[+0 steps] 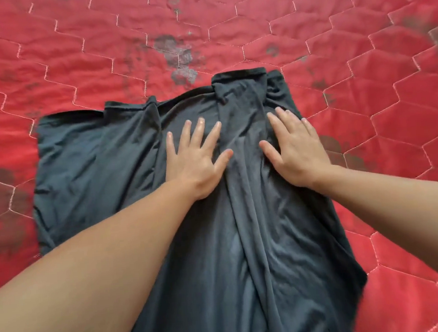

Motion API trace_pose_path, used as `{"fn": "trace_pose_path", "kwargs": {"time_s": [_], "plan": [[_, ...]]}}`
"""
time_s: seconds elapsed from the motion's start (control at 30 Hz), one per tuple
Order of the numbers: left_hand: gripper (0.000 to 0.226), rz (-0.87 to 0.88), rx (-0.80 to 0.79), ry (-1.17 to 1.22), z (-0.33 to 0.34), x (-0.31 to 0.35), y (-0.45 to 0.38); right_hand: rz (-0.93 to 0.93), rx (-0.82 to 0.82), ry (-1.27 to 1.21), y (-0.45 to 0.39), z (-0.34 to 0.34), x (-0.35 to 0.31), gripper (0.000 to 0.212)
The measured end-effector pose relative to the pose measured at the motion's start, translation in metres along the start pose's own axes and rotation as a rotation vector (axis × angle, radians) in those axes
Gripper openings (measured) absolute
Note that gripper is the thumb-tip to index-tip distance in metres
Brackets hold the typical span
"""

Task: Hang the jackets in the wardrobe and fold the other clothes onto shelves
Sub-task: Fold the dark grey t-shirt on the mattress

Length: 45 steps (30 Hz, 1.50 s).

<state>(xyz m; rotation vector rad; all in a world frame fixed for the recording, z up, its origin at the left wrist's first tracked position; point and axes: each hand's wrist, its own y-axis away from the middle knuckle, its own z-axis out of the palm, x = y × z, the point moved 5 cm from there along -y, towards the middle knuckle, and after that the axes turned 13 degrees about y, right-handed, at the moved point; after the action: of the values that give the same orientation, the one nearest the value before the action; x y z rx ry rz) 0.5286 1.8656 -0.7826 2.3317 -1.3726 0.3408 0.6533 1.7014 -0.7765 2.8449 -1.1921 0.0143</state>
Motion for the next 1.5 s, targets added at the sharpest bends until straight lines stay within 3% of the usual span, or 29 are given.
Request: {"fn": "trace_pose_path", "kwargs": {"time_s": [0.07,0.17,0.27,0.4,0.47,0.57,0.7,0.8,0.9,1.0,1.1,1.13,1.2,1.27,1.37,1.43,1.5], "plan": [[0.062,-0.002,-0.006,0.017,0.001,0.003,0.014,-0.104,0.036,-0.005,0.011,-0.012,-0.014,0.069],[0.056,-0.065,0.079,0.027,-0.013,-0.023,0.031,-0.277,-0.057,0.120,0.037,-0.006,-0.025,0.073],[0.051,-0.126,0.186,0.110,-0.039,-0.067,0.036,-0.205,-0.059,0.124,0.038,-0.004,-0.026,0.074],[0.044,-0.350,0.436,0.328,-0.073,-0.125,0.031,-0.222,0.165,-0.053,0.018,-0.022,-0.082,0.053],[0.042,-0.457,0.505,0.469,-0.081,-0.150,0.026,-0.220,0.155,-0.203,-0.001,-0.026,-0.121,0.038],[0.038,-0.513,0.468,0.558,-0.092,-0.168,0.014,-0.028,-0.007,-0.532,-0.036,-0.028,-0.168,0.024],[0.040,-0.592,0.309,0.650,-0.108,-0.174,-0.008,0.361,-0.301,-0.863,-0.076,-0.023,-0.212,0.035],[0.043,-0.599,0.162,0.759,-0.109,-0.176,-0.013,0.502,-0.426,-0.972,-0.095,-0.015,-0.230,0.040],[0.018,-0.512,0.097,0.994,-0.112,-0.174,-0.016,0.462,-0.379,-0.943,-0.108,-0.015,-0.237,0.030],[0.016,-0.501,0.228,1.361,-0.124,-0.184,-0.015,0.349,-0.329,-0.984,-0.116,-0.036,-0.247,0.017],[0.017,-0.545,0.171,1.749,-0.131,-0.198,-0.009,0.334,-0.711,-1.344,-0.115,-0.045,-0.276,0.011],[0.014,-0.554,0.150,1.741,-0.134,-0.204,-0.006,0.328,-0.809,-1.347,-0.114,-0.044,-0.285,0.006],[0.008,-0.625,0.192,1.648,-0.135,-0.219,-0.002,0.310,-0.858,-1.253,-0.115,-0.036,-0.295,0.004],[0.006,-0.697,0.353,1.546,-0.132,-0.235,-0.004,0.329,-0.797,-1.222,-0.118,-0.029,-0.301,0.006],[0.013,-0.680,0.536,1.294,-0.135,-0.247,-0.010,0.359,-0.553,-1.139,-0.134,-0.022,-0.299,0.009],[0.013,-0.637,0.651,1.144,-0.137,-0.249,-0.011,0.338,-0.369,-0.944,-0.142,-0.025,-0.292,0.013],[0.018,-0.528,0.806,0.954,-0.145,-0.246,-0.007,0.265,-0.108,-0.703,-0.143,-0.033,-0.282,0.031]]}}
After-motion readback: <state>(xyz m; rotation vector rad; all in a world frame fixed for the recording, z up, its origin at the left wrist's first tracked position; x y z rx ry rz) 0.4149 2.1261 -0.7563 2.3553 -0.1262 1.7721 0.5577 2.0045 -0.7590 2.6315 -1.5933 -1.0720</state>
